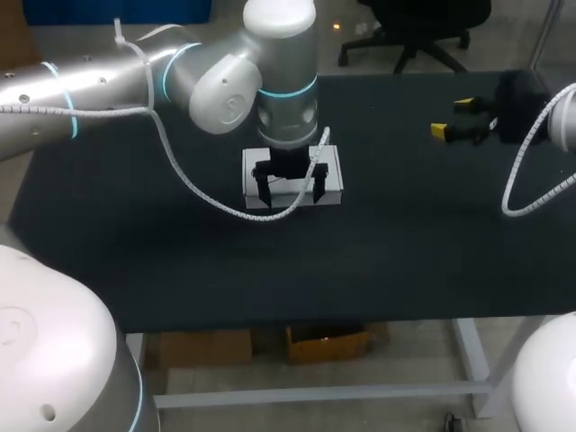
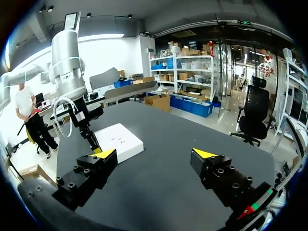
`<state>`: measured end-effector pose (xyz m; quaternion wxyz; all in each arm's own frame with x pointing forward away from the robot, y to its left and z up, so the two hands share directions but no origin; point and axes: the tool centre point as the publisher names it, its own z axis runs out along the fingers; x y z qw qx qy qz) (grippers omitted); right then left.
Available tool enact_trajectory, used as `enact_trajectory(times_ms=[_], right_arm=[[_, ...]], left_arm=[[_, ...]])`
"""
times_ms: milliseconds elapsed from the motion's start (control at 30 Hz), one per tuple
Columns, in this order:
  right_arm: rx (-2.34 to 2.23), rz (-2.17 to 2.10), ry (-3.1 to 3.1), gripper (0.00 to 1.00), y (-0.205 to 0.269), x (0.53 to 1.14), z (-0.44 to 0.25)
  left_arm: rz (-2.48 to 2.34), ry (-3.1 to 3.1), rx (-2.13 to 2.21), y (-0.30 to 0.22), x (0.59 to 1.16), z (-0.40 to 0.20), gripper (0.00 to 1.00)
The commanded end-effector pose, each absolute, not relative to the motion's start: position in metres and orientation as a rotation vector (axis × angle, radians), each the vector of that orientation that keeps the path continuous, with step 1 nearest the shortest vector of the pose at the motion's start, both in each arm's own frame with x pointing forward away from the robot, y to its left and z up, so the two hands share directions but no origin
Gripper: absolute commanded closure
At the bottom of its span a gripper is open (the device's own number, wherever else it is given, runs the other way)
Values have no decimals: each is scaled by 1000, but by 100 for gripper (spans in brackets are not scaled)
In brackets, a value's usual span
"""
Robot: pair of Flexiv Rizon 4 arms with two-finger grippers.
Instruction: Assemble the packaging by folding the flat box into shape, placing the metal phone stand inside, and closing the box properly
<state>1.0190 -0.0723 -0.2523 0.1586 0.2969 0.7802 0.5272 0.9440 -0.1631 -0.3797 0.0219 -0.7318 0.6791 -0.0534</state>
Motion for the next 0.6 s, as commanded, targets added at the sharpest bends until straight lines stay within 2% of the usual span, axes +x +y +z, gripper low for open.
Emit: enact_trajectory(times_ms=[33, 600], right_arm=[[845, 1514, 2229, 0, -73, 1019, -253], [845, 1514, 2229, 0, -73, 1019, -253]], left_arm=[[-141, 2113, -2272, -164, 963, -381, 0], [-168, 2110, -2294, -152, 1011, -384, 0]])
